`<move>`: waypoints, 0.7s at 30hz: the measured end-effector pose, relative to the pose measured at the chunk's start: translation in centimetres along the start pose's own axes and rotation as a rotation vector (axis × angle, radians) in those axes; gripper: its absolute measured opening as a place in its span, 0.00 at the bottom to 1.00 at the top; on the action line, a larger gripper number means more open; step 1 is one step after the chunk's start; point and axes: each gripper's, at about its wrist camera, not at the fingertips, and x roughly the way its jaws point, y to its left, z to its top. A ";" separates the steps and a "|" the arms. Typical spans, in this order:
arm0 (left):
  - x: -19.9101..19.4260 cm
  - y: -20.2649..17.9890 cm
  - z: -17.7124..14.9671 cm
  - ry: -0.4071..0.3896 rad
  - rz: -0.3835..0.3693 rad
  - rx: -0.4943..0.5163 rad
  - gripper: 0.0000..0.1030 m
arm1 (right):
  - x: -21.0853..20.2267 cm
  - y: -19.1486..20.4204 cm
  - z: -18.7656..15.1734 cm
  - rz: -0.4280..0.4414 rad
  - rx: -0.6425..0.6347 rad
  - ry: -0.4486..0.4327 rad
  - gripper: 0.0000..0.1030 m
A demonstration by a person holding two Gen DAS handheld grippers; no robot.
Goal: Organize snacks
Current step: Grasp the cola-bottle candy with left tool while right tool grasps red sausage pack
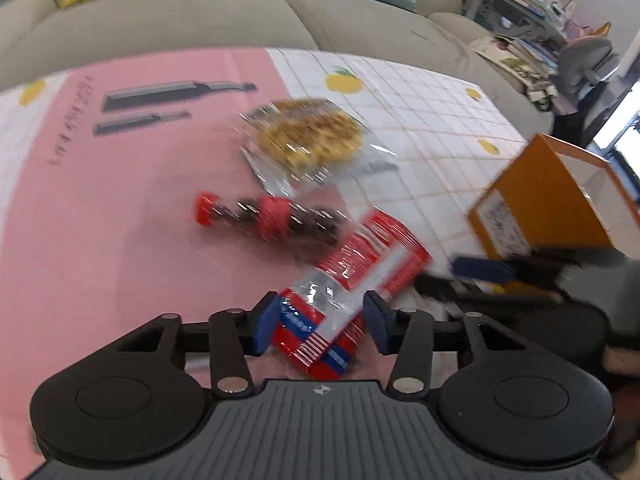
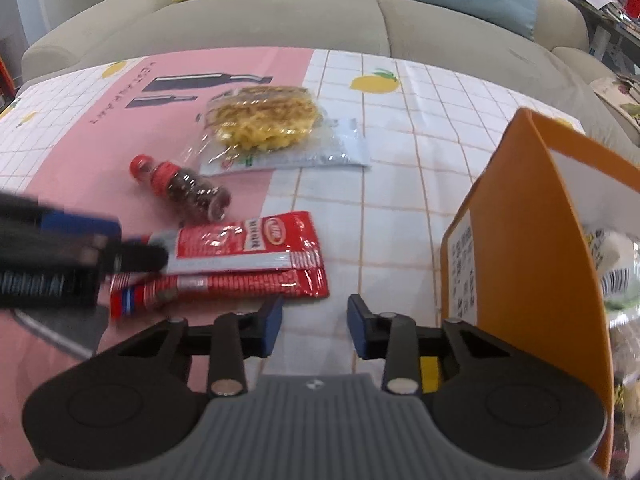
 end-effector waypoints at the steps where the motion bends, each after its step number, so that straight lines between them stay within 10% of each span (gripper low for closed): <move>1: 0.1 -0.1 -0.3 0.006 -0.018 -0.005 0.51 | 0.2 -0.1 0.2 -0.003 0.000 -0.006 0.30; 12: 0.0 -0.8 -1.8 0.072 -0.187 -0.059 0.47 | 0.0 -1.1 1.6 0.055 0.101 -0.014 0.35; 21: -1.2 -1.0 -1.0 0.077 0.043 0.045 0.47 | -1.3 -0.8 1.7 0.135 0.224 0.002 0.56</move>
